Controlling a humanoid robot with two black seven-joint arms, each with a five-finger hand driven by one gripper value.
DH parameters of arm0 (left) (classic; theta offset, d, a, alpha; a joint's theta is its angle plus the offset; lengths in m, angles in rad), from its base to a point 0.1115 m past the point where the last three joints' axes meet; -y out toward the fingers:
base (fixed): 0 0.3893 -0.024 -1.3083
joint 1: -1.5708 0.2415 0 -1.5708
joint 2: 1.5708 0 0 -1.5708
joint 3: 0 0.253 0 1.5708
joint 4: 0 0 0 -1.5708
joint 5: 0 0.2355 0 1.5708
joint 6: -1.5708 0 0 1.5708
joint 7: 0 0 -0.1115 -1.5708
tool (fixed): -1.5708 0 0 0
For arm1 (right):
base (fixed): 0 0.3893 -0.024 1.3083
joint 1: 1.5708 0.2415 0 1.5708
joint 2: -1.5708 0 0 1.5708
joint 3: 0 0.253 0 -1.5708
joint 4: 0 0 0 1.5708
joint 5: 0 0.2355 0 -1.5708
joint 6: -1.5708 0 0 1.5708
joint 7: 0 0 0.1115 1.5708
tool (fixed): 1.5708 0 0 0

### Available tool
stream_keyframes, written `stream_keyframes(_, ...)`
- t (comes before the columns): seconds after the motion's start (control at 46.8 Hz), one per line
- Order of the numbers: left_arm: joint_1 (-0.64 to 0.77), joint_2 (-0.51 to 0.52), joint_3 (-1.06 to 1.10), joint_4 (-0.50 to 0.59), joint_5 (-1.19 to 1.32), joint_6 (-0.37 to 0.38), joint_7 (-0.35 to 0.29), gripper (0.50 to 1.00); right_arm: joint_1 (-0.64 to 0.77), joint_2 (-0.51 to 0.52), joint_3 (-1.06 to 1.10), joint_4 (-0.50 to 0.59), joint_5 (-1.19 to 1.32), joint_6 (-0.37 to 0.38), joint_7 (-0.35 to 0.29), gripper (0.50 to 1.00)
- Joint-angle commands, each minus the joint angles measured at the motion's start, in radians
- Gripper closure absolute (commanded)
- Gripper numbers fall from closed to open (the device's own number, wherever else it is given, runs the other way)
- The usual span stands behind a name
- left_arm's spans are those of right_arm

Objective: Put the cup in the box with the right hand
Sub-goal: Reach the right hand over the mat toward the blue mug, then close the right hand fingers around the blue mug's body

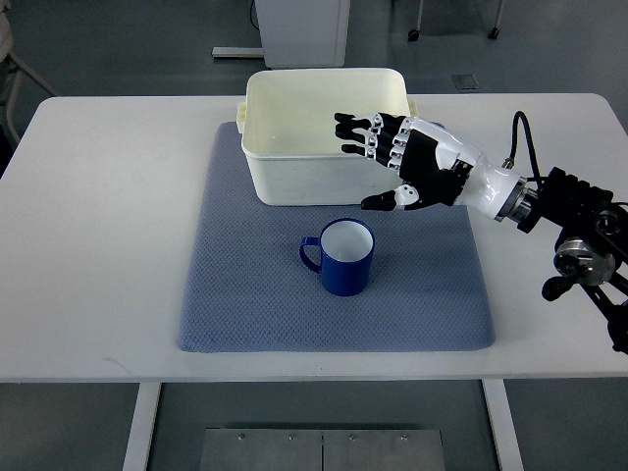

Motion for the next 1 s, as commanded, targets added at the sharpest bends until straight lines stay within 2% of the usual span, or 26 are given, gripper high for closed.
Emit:
stream_keyframes(0.0,0.000,0.000,0.000,0.000,0.000,0.000,0.000,0.500,-0.001,0.005,-0.019,0.000,-0.018,-0.006,0.000,0.507)
stream_keyframes(0.278,0.000,0.000,0.000,0.000,0.000,0.000,0.000,0.500,-0.008,0.009,-0.088,-0.022,-0.033,-0.076,0.000,0.507)
stream_keyframes(0.984,0.000,0.000,0.000,0.000,0.000,0.000,0.000,0.500,-0.019,0.028,-0.189,-0.115,-0.066,-0.148,0.049,0.507)
